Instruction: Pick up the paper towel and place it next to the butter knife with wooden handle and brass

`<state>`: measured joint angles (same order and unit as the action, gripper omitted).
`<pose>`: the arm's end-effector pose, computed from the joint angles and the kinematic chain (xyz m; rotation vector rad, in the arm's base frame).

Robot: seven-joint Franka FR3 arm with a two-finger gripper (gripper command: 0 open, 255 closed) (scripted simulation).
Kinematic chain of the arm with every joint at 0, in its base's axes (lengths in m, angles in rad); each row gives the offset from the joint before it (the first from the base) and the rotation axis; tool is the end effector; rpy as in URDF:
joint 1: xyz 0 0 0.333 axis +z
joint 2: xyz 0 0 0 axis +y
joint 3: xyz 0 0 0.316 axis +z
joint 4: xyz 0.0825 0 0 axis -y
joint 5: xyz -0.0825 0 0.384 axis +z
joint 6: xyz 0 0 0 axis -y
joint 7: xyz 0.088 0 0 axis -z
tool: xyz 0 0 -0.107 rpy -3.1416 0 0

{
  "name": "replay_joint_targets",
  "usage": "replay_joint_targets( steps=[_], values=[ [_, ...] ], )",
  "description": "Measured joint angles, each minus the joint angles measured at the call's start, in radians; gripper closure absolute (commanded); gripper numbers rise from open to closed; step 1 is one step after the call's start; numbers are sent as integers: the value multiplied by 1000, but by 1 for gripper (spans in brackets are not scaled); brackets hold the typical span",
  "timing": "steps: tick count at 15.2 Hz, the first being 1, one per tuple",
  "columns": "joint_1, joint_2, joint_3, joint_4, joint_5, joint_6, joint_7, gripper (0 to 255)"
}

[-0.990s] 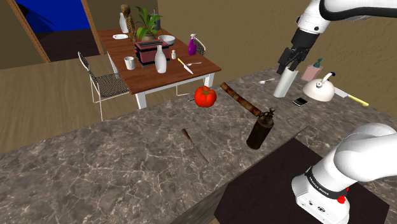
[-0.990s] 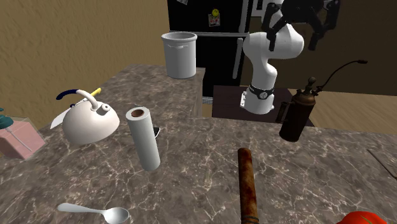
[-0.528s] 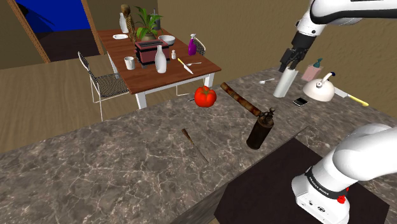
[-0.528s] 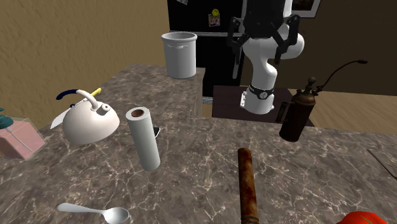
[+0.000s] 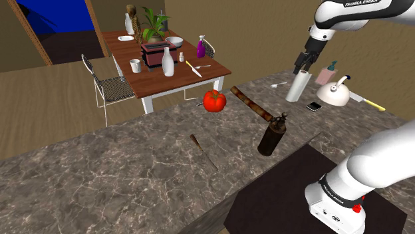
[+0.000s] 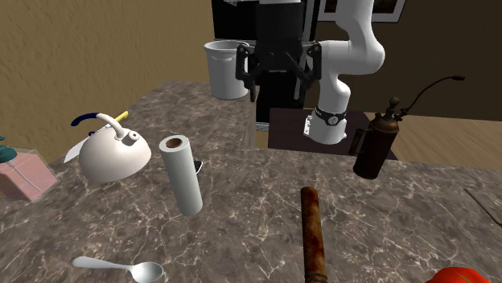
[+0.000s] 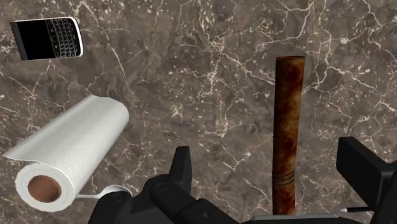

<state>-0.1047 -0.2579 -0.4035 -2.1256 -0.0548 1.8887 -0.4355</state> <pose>0.4156 -0.2499 0.5102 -3.0984 0.0677 -0.0363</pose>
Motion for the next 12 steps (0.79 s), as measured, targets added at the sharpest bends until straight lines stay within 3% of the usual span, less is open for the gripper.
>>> replay_joint_targets(
  steps=[6, 12],
  values=[
    [-28, 225, -86, 168, 78, 35, -161, 0],
    [-100, 459, -130, 374, 189, 26, -316, 0]
  ],
)
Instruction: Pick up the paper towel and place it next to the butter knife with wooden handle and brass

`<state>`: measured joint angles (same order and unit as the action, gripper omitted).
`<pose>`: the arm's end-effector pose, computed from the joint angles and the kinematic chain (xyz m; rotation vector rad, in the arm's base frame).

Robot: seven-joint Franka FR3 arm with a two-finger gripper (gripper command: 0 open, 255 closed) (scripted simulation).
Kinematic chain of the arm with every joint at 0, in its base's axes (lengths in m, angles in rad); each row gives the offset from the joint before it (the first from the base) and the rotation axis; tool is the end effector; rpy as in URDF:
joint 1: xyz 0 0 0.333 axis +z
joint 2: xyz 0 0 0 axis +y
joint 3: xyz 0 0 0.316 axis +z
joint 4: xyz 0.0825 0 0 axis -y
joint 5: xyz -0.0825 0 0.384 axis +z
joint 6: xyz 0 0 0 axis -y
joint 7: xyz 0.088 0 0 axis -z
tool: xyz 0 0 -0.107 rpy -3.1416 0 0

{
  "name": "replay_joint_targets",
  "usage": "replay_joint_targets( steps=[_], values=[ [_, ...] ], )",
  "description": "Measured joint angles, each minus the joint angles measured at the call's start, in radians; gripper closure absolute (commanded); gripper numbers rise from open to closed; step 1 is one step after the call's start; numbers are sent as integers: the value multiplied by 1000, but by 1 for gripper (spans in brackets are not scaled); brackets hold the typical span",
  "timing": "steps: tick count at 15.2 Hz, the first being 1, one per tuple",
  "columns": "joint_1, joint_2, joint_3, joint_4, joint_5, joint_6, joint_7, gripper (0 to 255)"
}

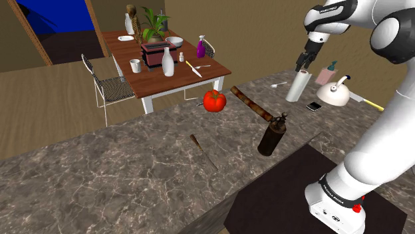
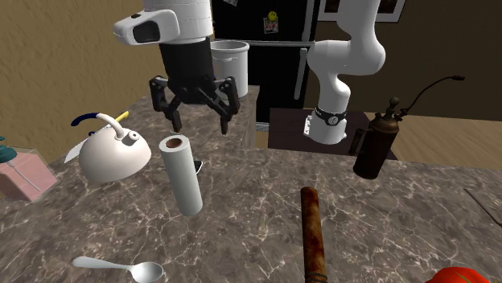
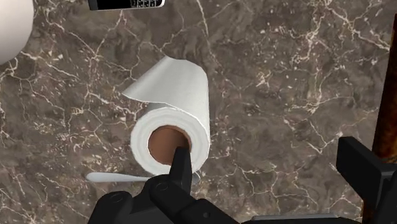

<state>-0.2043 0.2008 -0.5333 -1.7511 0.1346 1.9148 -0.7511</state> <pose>0.4718 -0.3902 0.4654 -3.1179 0.0376 -0.0176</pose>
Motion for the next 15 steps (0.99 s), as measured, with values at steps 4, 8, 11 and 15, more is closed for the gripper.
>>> replay_joint_targets(
  steps=[4, 8, 11, 15],
  values=[
    [-76, 161, -1, 161, 75, -24, -86, 0],
    [-102, 222, 6, 206, 102, -15, -109, 0],
    [-103, 234, 10, 186, 110, 16, -115, 0],
    [-104, 245, 13, 167, 117, 44, -119, 0]
  ],
)
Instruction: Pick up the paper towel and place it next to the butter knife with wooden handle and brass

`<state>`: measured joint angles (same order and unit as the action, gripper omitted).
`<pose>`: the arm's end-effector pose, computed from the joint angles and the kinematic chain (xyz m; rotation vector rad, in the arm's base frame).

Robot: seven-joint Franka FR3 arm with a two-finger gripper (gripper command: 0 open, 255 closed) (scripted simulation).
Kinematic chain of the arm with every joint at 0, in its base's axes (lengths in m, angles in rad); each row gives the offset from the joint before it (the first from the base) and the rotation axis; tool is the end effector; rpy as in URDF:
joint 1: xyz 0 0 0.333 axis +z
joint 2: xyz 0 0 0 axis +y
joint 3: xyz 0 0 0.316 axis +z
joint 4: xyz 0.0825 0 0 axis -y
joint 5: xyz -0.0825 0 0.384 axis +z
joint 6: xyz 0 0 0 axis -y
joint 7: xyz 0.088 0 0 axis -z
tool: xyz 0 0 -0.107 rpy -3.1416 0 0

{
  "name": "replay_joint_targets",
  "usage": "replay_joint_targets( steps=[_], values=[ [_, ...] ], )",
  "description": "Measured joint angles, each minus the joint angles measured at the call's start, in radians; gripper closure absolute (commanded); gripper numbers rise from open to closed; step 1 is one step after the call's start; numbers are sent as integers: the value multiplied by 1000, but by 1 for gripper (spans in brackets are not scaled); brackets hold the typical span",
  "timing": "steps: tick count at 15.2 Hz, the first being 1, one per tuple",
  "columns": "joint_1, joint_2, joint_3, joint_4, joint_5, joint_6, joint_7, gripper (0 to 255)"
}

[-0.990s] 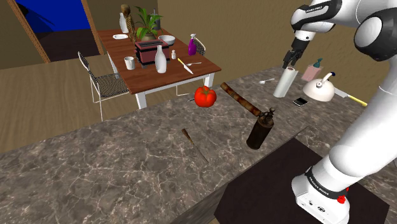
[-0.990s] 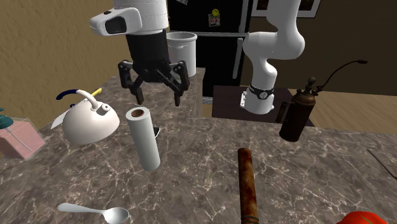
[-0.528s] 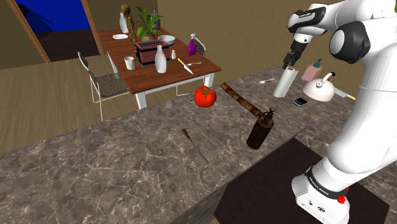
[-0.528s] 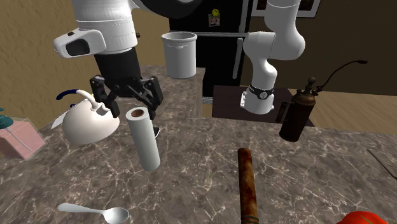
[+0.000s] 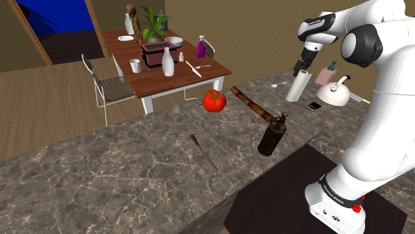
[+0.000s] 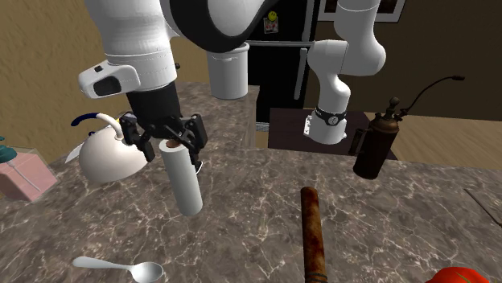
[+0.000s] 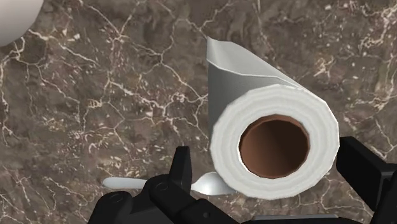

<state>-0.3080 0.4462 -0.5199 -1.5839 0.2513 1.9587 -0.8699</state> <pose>0.4967 -0.4500 0.4051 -3.1249 0.0207 -0.0098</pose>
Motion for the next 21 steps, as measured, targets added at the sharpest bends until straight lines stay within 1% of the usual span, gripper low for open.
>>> replay_joint_targets(
  steps=[4, 5, 15, 21],
  values=[
    [0, 0, 0, -2, 0, 2, -1, 0],
    [0, 0, 0, -2, 0, 2, -1, 255],
    [0, 0, 0, -2, 0, 2, -1, 255],
    [0, -17, -6, 44, -11, -58, 9, 255]
  ],
)
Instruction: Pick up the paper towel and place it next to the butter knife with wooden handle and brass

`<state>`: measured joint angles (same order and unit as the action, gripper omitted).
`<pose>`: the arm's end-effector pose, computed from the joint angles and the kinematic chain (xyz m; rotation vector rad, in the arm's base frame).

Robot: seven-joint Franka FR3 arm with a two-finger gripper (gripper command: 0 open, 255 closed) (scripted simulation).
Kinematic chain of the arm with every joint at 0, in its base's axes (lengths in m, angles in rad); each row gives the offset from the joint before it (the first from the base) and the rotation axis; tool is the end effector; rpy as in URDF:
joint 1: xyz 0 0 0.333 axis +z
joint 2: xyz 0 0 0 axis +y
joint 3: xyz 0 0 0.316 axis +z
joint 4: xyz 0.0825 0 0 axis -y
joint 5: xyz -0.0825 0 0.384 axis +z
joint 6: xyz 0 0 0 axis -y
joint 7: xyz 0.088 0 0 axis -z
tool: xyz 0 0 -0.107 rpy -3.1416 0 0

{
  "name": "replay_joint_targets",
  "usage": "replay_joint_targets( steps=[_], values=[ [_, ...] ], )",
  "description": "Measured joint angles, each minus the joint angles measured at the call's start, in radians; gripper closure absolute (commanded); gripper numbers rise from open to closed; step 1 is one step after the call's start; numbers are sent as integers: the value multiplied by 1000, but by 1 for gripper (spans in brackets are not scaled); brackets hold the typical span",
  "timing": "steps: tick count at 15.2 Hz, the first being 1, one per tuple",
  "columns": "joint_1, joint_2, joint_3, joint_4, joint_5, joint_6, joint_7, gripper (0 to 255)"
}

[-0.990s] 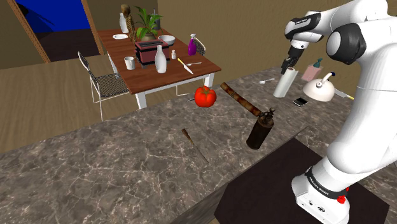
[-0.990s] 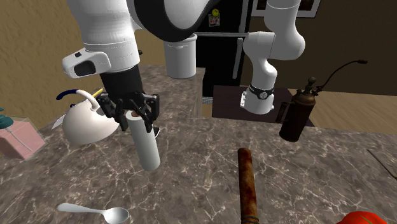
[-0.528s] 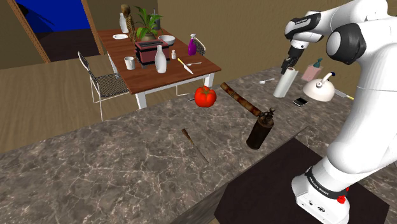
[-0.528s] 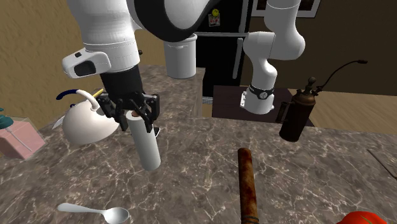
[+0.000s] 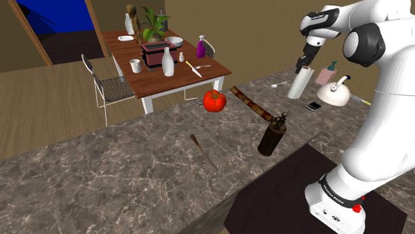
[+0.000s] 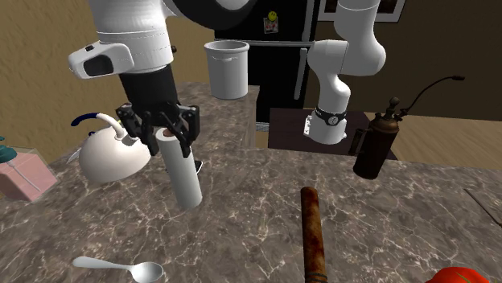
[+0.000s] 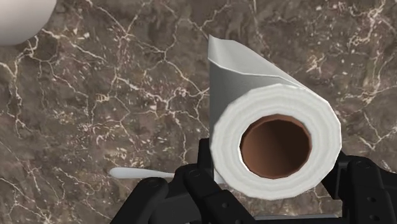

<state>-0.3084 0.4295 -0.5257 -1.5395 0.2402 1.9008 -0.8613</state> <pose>0.4969 -0.4501 0.4315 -3.1251 0.0206 -0.0109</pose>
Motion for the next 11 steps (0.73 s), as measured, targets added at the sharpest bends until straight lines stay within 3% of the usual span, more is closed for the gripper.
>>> replay_joint_targets(
  steps=[11],
  values=[
    [-9, -19, -9, 120, -15, -135, 14, 255]
  ],
)
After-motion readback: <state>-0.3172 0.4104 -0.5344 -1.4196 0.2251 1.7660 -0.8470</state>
